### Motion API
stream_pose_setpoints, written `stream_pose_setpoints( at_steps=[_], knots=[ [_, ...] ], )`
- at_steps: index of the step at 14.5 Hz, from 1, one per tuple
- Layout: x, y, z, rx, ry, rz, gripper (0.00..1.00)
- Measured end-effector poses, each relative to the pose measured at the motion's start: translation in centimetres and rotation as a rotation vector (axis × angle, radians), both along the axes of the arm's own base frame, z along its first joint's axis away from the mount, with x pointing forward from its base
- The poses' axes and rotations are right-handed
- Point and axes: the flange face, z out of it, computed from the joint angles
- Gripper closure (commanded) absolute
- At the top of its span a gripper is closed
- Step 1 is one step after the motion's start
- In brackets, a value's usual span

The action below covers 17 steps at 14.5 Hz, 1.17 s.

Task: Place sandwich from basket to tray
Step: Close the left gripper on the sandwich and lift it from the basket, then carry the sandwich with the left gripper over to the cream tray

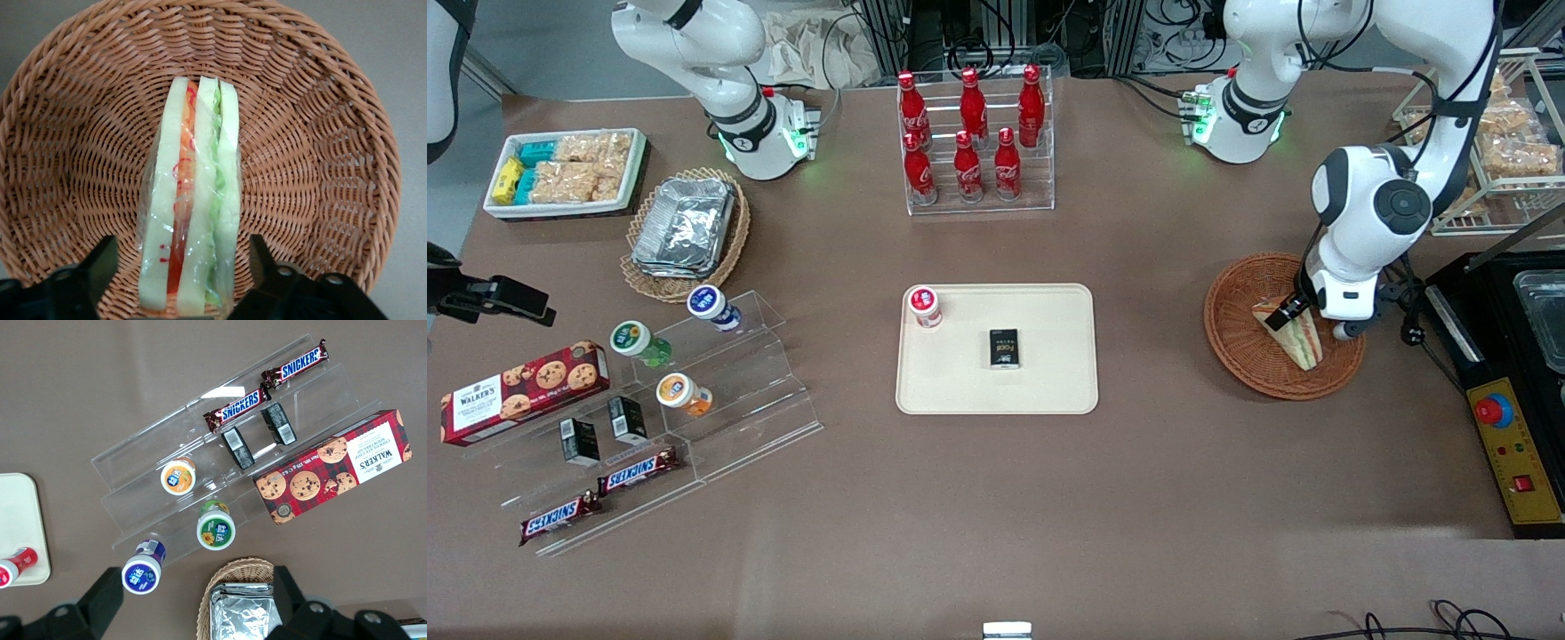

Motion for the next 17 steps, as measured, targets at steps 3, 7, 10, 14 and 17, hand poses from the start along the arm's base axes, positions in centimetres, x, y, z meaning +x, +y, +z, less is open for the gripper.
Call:
stream_pose_setpoints(
  at_steps=[3,7,10,14,17],
  knots=[
    [0.1,0.1,0.3,0.0,-0.005,0.002,1.0],
    [0.9,0.4,3.9,0.013,0.024,-0.04,1.0],
    [2.1,0.6,10.9,0.024,0.081,-0.158,1.0],
    [3.9,0.5,23.5,0.004,0.196,-0.334,1.0],
    [4.8,-1.6,31.8,-0.052,0.155,-0.396,1.0]
  ],
)
